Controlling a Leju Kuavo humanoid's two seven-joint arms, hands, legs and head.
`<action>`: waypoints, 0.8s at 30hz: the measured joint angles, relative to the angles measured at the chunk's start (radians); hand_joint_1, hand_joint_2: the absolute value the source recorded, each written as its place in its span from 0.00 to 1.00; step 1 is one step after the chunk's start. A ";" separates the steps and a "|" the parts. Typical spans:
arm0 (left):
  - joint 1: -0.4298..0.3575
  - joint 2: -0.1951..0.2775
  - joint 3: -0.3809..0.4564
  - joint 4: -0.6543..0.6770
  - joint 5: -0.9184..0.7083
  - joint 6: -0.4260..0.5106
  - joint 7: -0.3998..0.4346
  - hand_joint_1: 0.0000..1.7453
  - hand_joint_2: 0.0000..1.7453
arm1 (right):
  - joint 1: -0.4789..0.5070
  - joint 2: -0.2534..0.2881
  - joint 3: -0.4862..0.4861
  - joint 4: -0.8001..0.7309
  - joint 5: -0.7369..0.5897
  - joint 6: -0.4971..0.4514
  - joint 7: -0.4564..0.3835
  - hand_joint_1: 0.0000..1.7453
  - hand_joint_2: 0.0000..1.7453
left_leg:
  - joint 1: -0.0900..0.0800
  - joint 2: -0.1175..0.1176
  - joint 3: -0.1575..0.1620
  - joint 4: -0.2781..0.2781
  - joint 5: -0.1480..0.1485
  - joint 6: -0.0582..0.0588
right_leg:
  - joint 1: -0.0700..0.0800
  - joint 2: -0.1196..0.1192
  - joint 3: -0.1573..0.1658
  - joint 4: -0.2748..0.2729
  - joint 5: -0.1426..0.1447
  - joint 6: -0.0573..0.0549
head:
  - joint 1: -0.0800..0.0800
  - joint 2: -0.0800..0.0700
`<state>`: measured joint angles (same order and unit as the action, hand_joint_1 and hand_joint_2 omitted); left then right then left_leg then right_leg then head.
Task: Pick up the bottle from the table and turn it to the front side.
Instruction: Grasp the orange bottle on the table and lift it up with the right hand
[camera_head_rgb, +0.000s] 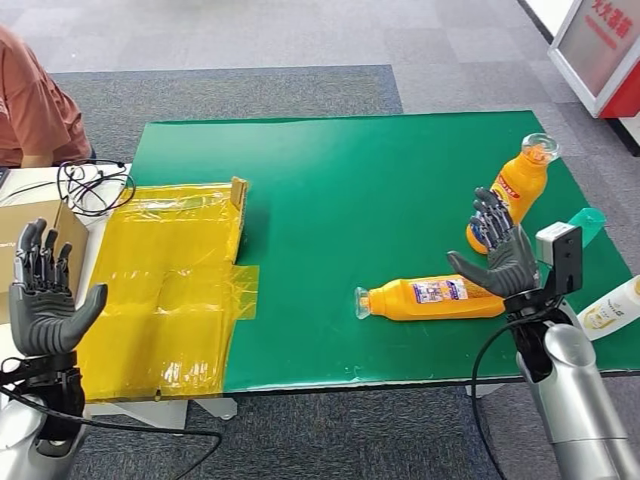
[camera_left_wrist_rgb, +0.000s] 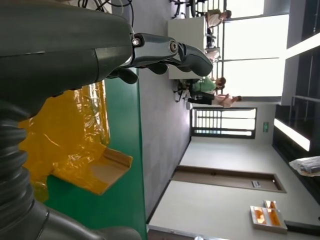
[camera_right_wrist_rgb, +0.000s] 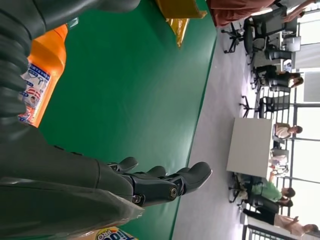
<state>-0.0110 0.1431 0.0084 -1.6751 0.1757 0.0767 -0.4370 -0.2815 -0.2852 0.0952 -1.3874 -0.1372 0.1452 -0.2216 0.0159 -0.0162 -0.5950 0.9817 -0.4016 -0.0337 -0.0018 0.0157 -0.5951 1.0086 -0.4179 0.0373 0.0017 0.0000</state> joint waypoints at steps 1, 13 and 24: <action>0.002 0.000 0.000 -0.001 0.001 0.000 0.000 0.00 1.00 | 0.002 0.000 0.000 -0.003 0.001 -0.003 0.000 0.00 1.00 | 0.000 0.000 0.000 0.000 0.000 0.000 | 0.000 0.000 0.000 0.000 0.000 0.000 | 0.000 0.000; 0.019 -0.002 0.001 -0.003 0.003 -0.003 0.001 0.00 1.00 | 0.020 -0.005 0.001 -0.016 0.100 -0.020 -0.002 0.00 1.00 | 0.000 0.000 0.000 0.000 0.000 0.000 | 0.000 0.000 0.000 0.000 0.000 0.000 | 0.000 0.000; 0.068 -0.025 0.053 -0.058 -0.056 -0.059 0.059 0.00 1.00 | -0.064 -0.151 0.164 -0.024 1.042 -0.130 0.291 0.00 1.00 | 0.000 0.000 -0.001 0.000 0.000 0.000 | 0.000 0.000 0.000 0.000 0.000 0.000 | 0.000 0.000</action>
<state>0.0573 0.1179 0.0611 -1.7328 0.1192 0.0179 -0.3782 -0.3458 -0.4359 0.2591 -1.4112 0.9043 0.0147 0.0692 0.0157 -0.0161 -0.5955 0.9817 -0.4016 -0.0336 -0.0022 0.0159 -0.5953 1.0085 -0.4176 0.0370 0.0018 0.0000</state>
